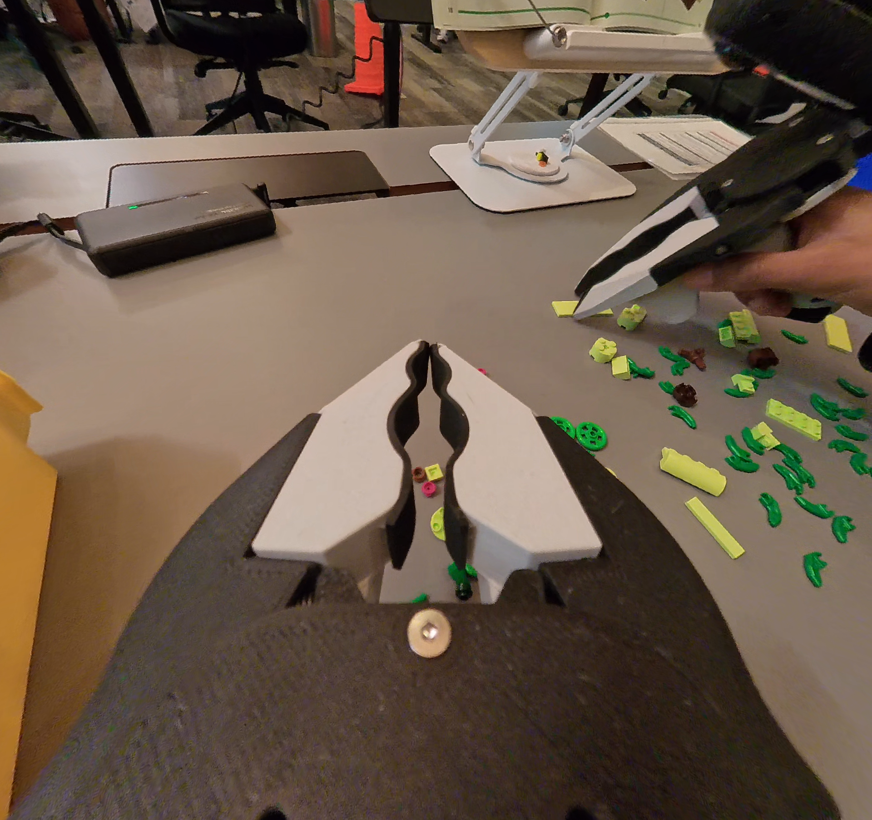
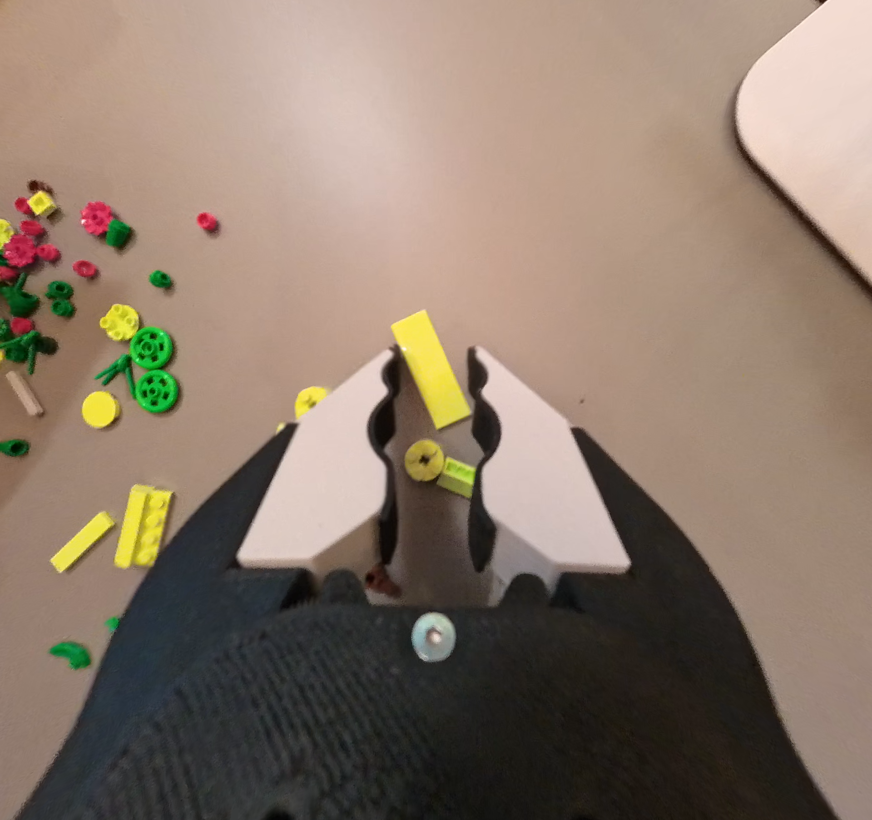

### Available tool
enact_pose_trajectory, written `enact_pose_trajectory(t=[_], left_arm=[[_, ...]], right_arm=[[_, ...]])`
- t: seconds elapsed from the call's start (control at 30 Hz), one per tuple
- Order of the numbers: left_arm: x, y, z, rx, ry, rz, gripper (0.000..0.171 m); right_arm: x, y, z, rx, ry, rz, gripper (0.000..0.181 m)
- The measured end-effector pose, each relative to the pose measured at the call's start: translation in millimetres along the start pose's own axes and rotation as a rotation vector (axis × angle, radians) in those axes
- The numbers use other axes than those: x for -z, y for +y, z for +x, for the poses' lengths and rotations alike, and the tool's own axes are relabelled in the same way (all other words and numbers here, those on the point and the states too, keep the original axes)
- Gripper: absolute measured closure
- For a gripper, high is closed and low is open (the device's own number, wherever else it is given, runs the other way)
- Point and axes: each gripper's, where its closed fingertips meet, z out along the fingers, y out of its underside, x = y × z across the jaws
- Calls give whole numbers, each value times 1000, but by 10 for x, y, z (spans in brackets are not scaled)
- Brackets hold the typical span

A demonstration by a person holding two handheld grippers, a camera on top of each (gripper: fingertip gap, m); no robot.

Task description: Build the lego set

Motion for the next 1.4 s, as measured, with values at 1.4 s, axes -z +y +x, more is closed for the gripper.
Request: enact_pose_trajectory(t=[1.4], left_arm=[[-40, -25, 94, 30, 50, 11, 171]], right_arm=[[167, 306, -613, 77, -71, -4, 167]])
